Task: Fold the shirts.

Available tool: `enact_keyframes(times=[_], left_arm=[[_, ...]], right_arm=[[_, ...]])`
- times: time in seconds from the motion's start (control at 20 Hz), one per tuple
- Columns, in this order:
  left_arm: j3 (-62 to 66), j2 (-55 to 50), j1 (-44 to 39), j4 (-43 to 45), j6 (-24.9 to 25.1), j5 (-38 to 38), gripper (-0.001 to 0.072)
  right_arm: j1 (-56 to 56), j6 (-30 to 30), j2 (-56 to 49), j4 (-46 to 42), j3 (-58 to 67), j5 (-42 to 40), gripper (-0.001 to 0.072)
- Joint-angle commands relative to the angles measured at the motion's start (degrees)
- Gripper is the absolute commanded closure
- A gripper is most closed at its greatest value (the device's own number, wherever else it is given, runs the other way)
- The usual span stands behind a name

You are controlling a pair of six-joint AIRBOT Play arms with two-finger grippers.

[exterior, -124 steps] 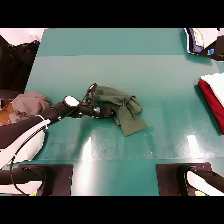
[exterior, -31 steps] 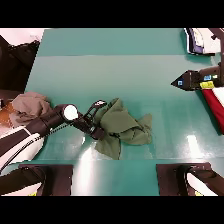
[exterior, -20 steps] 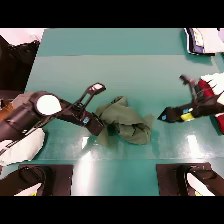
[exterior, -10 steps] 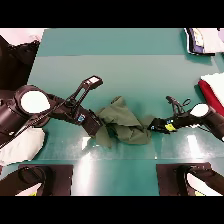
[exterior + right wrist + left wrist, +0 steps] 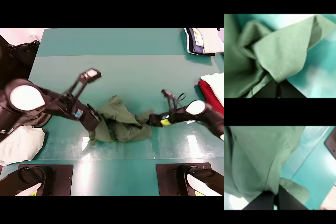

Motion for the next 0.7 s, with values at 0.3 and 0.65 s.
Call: enact_keyframes(times=[0.3, 0.65], left_arm=[[30.10, 1.95, 0.00, 16.06, -4.07, -1.73, 0.0678], [43.63, 2.67, 0.00, 22.97, -5.60, -11.23, 0.0677]], right_arm=[[-17.05, -0.61, 21.07, -0.07, 27.65, 14.19, 0.0697], [-38.64, -0.61, 26.12, -0.04, 43.69, 24.13, 0.0697]])
